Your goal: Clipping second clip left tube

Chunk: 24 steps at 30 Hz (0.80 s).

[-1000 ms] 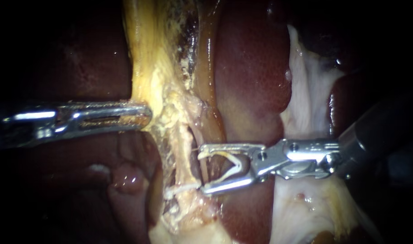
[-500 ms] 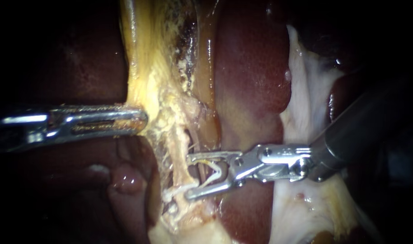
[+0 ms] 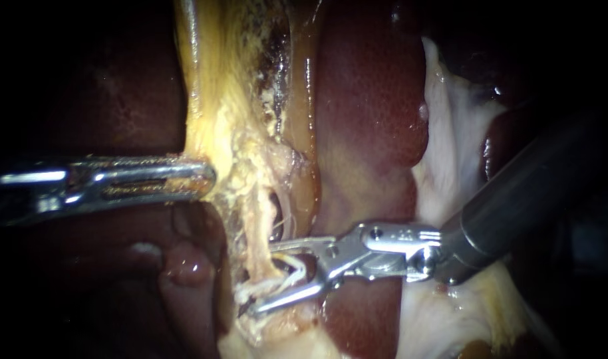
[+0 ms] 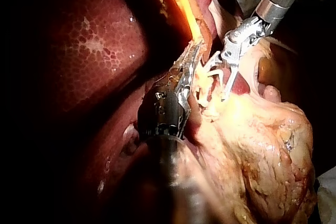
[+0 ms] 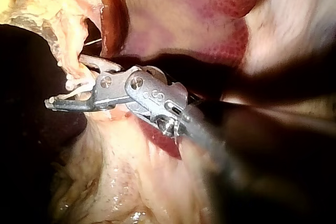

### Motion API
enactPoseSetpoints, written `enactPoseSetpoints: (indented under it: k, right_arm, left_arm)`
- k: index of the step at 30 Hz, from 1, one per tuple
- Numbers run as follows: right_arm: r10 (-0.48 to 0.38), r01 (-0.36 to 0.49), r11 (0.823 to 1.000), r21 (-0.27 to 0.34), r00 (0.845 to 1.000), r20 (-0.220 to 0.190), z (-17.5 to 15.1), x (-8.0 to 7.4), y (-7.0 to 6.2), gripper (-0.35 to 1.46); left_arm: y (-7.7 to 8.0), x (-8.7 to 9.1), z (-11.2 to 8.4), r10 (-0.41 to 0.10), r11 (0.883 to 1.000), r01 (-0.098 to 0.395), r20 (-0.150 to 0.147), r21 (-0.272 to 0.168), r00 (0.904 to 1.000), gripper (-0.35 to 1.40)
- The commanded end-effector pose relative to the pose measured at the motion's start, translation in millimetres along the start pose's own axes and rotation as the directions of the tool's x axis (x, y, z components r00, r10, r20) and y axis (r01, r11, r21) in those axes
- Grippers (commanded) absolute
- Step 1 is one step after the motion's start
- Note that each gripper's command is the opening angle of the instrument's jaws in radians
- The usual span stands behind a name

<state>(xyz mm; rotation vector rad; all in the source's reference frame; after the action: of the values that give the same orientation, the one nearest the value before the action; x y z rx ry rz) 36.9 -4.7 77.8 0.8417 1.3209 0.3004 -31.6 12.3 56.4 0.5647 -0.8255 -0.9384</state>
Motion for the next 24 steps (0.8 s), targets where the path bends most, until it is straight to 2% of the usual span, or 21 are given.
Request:
enactPoseSetpoints:
  k: [1,8,11,12,15,16,24]
  right_arm:
    - [-0.001,0.001,1.000,0.000,1.000,0.002,0.2,-0.1,0.1,0.55]
    - [0.004,-0.004,1.000,-0.004,1.000,0.002,1.0,-0.2,0.5,0.51]
    - [0.003,-0.003,1.000,-0.007,1.000,0.004,0.9,-0.2,0.5,0.42]
    - [0.003,-0.003,1.000,-0.007,1.000,0.008,0.8,-0.2,0.4,0.34]
    - [0.004,-0.003,1.000,-0.027,0.999,0.036,0.3,-0.4,0.4,-0.26]
    - [0.004,-0.003,0.999,-0.036,0.999,0.046,0.1,-0.5,0.5,-0.35]
    - [0.005,-0.002,0.999,-0.046,0.998,0.060,-0.4,-1.0,1.2,-0.35]
  left_arm:
    - [0.0,0.0,0.1,0.000,1.000,0.000,0.000,0.000,1.0000,-0.35]
    - [0.0,0.1,0.2,0.000,1.000,0.000,0.000,-0.001,1.0000,-0.35]
    - [0.1,0.1,0.3,0.000,1.000,0.000,0.000,-0.001,1.0000,-0.35]
    - [0.1,0.1,0.3,0.000,1.000,0.000,0.000,-0.002,1.0000,-0.35]
    - [0.1,0.1,0.3,0.000,1.000,0.000,0.000,-0.001,1.0000,-0.35]
    - [0.1,0.1,0.3,0.000,1.000,0.000,0.000,-0.001,1.0000,-0.35]
    - [0.2,0.1,0.3,0.001,1.000,-0.001,0.000,-0.001,1.0000,-0.35]
